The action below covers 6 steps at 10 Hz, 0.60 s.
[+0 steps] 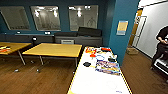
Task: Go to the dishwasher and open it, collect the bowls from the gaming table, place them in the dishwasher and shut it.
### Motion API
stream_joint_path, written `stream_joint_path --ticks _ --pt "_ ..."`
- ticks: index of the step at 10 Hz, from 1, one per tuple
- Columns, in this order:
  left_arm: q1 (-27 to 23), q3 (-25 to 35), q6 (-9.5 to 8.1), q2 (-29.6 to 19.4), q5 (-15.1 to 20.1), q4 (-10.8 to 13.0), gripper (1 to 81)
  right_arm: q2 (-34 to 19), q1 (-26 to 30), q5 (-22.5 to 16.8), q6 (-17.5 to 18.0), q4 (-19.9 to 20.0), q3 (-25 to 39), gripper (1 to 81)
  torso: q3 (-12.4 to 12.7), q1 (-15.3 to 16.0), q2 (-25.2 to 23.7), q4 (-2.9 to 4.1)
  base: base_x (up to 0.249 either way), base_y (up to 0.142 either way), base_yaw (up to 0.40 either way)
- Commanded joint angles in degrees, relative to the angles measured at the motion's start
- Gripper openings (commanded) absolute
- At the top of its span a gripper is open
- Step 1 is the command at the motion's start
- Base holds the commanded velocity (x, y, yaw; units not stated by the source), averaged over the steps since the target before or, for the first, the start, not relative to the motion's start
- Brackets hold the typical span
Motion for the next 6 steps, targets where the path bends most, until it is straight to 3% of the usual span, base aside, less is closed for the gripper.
stream_joint_path --ticks 1,6 --pt "-1.8 -3.5 0.15 -0.2 3.2 0.4 1.0 -2.6 1.2 -1.3 0.3 -0.8 -1.1 1.0 0.0 0.0 0.0 0.00 -0.124 0.000 0.000" --pt "-1.1 -7.5 0.15 0.7 3.2 0.7 1.0 -2.0 1.2 -1.4 0.3 -0.8 -1.4 1.0 0.0 0.0 0.0 0.00 -0.113 0.000 0.000"
